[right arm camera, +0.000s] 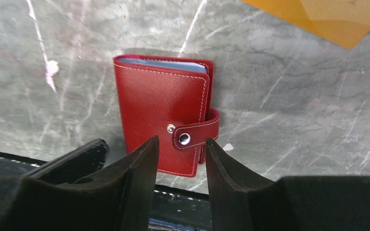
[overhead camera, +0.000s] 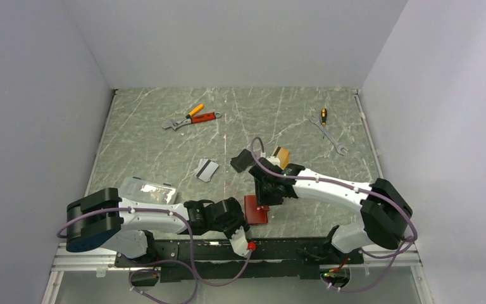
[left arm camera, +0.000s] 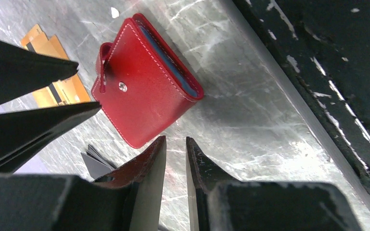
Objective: Put the credit cards into the card holder
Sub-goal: Close the card holder at the center of the board.
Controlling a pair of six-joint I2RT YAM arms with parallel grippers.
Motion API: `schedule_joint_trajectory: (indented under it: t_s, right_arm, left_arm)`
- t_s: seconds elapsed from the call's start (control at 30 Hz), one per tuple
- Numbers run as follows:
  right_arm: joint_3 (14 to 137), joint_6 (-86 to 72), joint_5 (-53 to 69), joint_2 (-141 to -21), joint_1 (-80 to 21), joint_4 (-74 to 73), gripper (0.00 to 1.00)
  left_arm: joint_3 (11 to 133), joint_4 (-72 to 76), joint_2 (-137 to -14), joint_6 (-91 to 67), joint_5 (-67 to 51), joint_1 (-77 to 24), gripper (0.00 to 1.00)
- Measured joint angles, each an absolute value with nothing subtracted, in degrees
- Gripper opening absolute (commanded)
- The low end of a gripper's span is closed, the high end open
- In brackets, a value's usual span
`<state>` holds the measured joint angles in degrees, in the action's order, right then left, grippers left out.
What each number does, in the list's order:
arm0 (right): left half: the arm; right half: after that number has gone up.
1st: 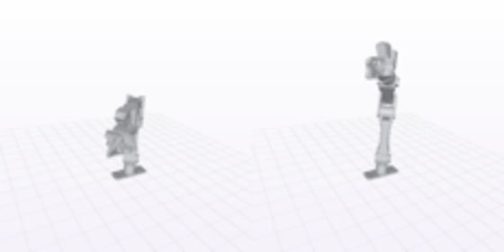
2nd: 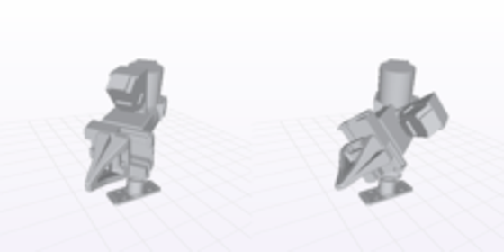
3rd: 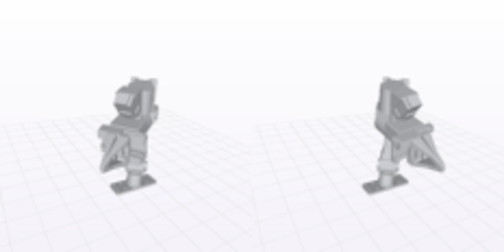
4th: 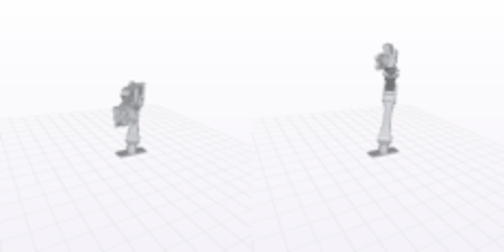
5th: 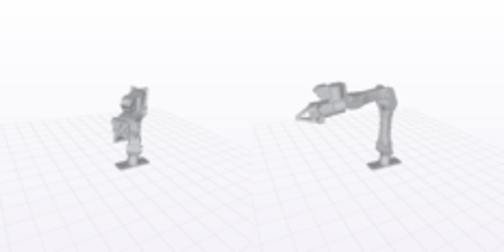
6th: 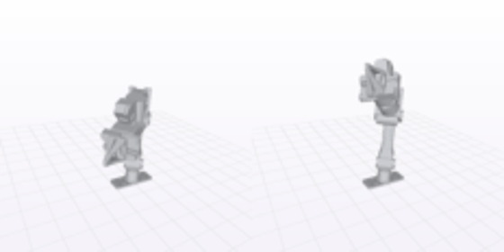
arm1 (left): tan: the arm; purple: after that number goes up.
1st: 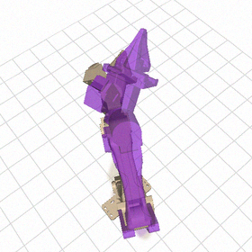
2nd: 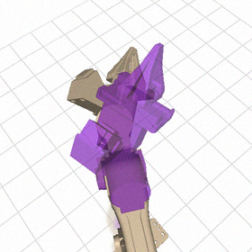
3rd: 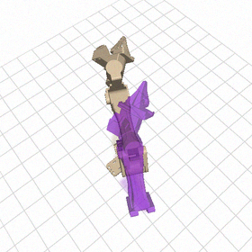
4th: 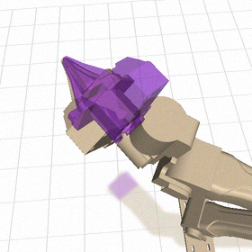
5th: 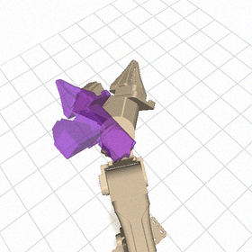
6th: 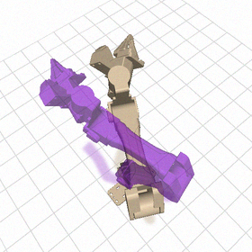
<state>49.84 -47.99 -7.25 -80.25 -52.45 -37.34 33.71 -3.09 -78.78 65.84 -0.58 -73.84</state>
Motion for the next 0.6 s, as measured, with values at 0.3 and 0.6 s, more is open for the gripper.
schedule_joint_trajectory:
  t_s: [0.3, 0.6]
  right_arm:
    - [52.23, -47.99, -7.4, -84.62, -54.94, -39.68, 0.32]
    - [53.21, -48.16, -8.69, -85.95, -55.37, -40.93, 0.26]
  left_arm:
    - [32.8, -2.94, -77.76, 65.98, -0.56, -73.84, 0.28]
    - [32.8, -2.81, -77.71, 66.0, -0.58, -73.84, 0.28]
